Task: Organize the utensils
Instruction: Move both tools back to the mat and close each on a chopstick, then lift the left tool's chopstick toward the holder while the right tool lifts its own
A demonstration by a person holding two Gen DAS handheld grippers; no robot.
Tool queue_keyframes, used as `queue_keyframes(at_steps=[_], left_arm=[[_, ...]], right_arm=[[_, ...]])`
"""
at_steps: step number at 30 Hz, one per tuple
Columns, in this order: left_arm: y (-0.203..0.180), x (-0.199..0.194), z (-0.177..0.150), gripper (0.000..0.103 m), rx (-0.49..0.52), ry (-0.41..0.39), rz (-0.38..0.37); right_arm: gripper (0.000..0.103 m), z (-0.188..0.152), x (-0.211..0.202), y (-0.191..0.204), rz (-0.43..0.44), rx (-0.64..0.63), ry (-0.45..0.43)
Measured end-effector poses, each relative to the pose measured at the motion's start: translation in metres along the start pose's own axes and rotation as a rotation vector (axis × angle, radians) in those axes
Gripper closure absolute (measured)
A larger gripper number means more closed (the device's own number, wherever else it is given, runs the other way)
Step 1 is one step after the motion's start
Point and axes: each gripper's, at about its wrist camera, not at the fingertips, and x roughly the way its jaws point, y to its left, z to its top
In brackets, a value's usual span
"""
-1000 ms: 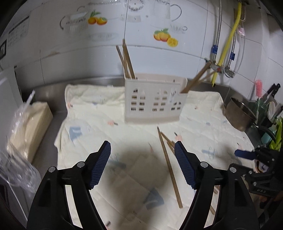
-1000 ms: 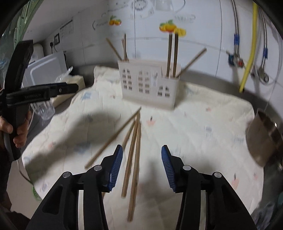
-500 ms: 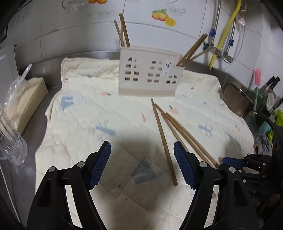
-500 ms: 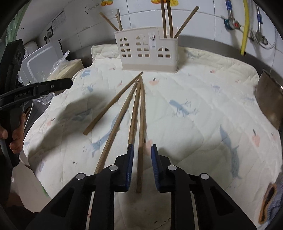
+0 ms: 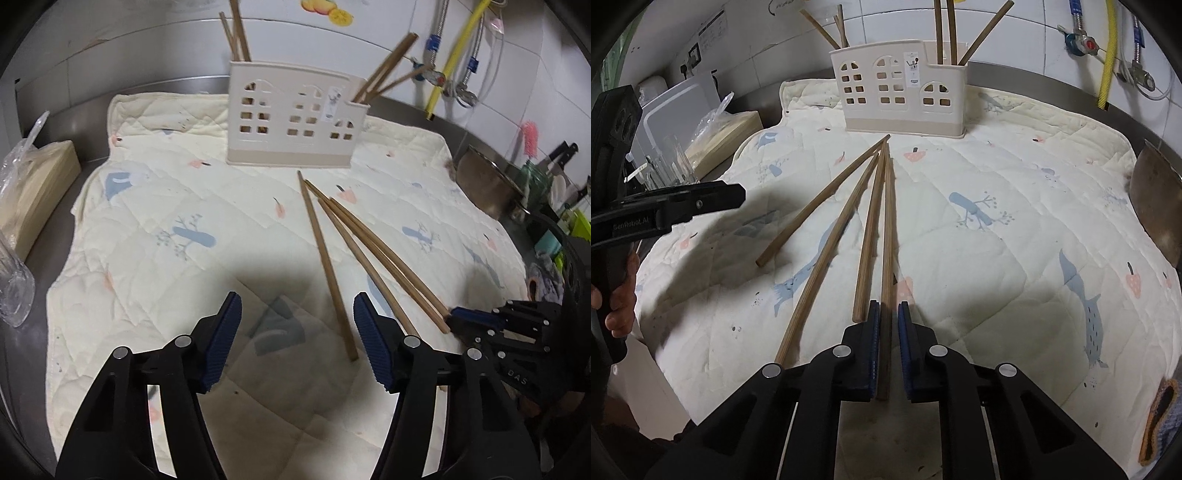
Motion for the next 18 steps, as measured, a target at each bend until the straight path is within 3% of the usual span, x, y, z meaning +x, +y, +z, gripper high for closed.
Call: queue_keyframes(at_steps=[18], left_arm=[[-0.019, 0.047, -0.007, 0.076, 0.001, 0.090, -0.072]], right_arm=[[0.097, -0.006, -0.005, -0.003, -0.030, -0.005, -0.011]])
